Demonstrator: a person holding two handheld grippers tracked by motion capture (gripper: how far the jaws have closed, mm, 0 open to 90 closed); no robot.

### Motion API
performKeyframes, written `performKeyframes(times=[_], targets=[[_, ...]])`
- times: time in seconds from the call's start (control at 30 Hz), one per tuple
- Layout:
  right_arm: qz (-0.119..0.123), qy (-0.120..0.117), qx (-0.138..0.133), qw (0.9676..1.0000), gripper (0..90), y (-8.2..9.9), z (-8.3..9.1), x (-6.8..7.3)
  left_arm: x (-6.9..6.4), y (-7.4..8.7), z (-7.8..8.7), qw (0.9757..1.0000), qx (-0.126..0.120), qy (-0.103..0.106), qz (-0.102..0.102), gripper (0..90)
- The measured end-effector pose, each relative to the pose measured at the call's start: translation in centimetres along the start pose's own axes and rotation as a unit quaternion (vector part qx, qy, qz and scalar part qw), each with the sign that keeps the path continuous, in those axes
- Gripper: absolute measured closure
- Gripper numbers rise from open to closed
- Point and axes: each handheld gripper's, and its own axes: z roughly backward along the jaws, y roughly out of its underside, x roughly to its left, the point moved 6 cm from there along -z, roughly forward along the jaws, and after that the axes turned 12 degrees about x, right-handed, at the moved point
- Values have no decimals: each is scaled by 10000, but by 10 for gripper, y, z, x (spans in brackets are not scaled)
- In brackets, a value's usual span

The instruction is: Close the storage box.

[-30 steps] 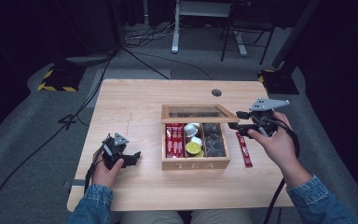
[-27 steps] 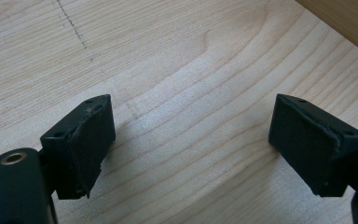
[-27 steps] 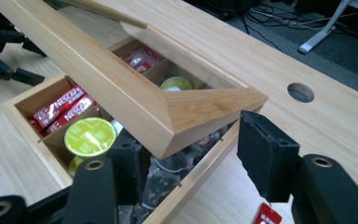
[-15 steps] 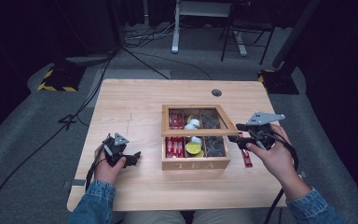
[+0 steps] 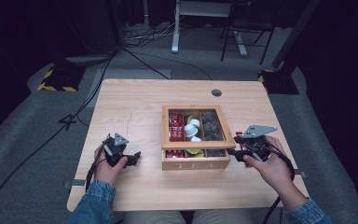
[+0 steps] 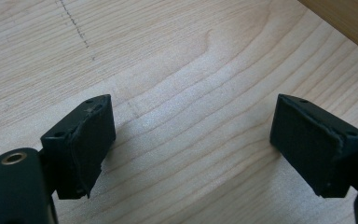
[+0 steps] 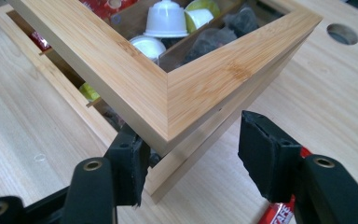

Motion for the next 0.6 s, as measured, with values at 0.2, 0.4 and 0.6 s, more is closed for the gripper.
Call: performKeyframes(times=[0.2,0.4,0.6], targets=[[-4,-24,74,10000,442,6,-6,2,0,0,0,10000,1,2,4,144],[-26,-97,175,9998,442,12,-13,4,0,0,0,10000,1,-1,-2,143],[-69,-186,246,9995,442,15,-17,6,0,0,0,10000,-5,5,0,144]])
